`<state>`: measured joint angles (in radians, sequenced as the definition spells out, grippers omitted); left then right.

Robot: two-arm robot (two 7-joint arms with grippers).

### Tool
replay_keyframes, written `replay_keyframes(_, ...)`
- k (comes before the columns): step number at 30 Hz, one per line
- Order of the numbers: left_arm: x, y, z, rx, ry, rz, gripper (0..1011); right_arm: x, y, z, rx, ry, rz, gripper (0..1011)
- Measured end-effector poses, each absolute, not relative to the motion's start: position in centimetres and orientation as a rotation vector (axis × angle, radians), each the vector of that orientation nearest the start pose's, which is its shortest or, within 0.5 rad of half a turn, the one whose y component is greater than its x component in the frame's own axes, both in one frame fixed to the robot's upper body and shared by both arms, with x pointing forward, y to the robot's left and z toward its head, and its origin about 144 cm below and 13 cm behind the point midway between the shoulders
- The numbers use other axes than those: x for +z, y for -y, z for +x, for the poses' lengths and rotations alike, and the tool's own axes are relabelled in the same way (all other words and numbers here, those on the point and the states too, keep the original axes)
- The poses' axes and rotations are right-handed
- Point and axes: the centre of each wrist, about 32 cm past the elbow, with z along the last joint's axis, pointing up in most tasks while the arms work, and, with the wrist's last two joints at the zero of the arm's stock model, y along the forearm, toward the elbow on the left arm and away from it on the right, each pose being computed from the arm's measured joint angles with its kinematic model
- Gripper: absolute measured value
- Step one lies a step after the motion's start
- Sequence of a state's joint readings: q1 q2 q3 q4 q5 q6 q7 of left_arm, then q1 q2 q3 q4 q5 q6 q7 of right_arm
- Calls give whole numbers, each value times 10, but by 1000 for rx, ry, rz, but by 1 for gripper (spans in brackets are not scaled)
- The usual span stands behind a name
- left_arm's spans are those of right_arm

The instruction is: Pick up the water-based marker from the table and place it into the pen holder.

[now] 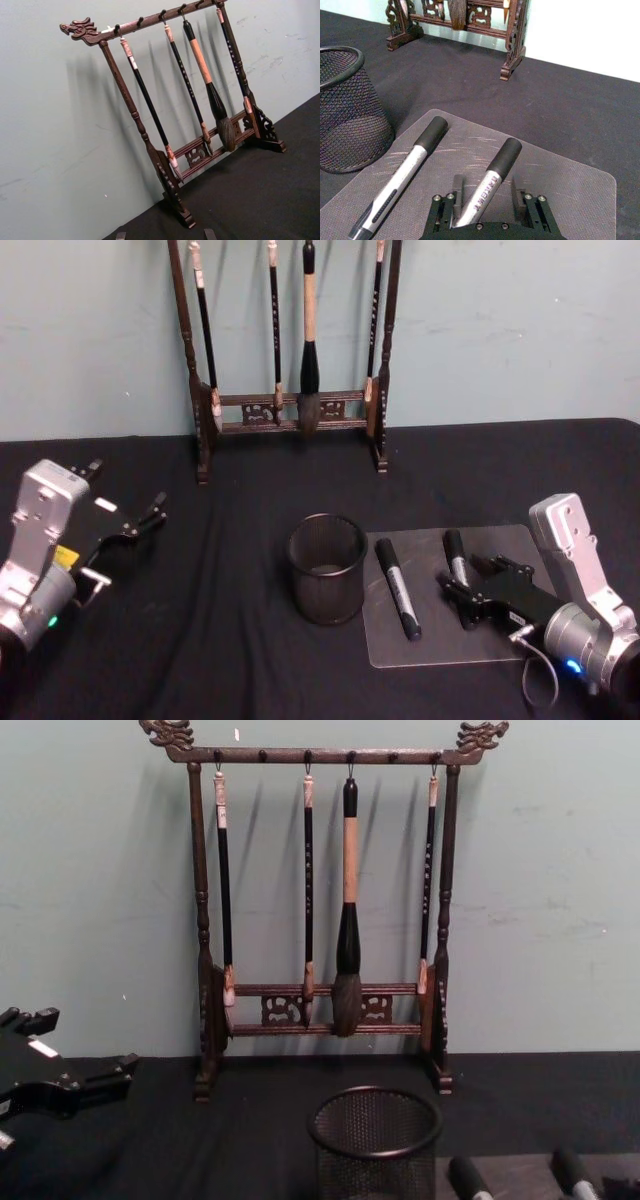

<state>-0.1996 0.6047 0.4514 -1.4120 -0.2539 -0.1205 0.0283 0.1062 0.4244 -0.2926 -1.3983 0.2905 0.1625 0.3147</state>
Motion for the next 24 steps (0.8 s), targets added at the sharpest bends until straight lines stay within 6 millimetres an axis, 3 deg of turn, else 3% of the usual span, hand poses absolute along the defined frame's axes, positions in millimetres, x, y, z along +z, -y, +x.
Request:
replay_keyframes(13, 1140, -310, 489, 1248, 285, 305, 1009, 1114, 289, 475, -1051, -157, -352, 227)
replay_keyframes(24, 1140, -310, 489, 1248, 285, 305, 1009, 1114, 289, 475, -1051, -157, -352, 198)
